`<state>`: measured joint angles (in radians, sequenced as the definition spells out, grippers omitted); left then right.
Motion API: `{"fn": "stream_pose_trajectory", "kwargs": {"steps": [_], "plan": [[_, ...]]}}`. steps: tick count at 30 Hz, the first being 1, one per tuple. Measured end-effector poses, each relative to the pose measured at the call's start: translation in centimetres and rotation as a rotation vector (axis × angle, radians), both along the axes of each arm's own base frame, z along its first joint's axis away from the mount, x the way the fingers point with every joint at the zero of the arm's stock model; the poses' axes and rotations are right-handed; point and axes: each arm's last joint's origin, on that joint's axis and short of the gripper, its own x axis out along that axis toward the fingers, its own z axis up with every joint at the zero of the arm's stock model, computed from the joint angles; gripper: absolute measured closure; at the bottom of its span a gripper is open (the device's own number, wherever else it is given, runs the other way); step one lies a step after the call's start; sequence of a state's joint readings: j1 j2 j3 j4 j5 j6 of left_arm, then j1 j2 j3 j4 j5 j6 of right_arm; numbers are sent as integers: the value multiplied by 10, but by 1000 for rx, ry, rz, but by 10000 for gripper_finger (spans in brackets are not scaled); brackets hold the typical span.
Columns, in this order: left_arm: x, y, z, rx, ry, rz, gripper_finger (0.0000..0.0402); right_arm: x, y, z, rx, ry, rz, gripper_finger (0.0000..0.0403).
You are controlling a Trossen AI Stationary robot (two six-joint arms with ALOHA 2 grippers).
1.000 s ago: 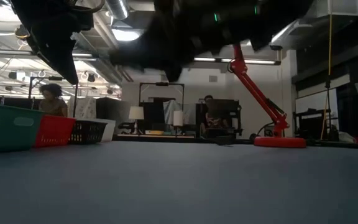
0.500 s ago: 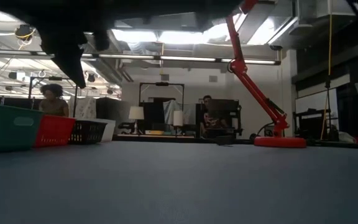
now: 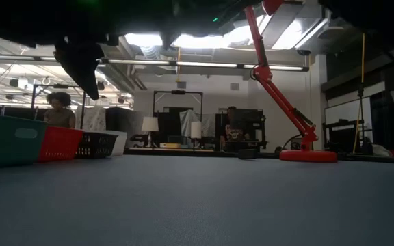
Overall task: Sort crayons
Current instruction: Put the blue crayon into the green bin
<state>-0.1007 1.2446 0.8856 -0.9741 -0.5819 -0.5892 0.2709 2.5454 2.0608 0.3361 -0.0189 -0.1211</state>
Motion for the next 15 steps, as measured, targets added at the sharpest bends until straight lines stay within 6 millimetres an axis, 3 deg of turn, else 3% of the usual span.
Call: {"fn": "stream_pose_trajectory", "kwargs": {"steps": [8,15], "plan": [[0,2,0,4,3,10,329,12,-24,-8,3,-15,-41,380],[0,3,0,-2,-1,14,329,13,-24,-6,17,-37,12,379]]}}
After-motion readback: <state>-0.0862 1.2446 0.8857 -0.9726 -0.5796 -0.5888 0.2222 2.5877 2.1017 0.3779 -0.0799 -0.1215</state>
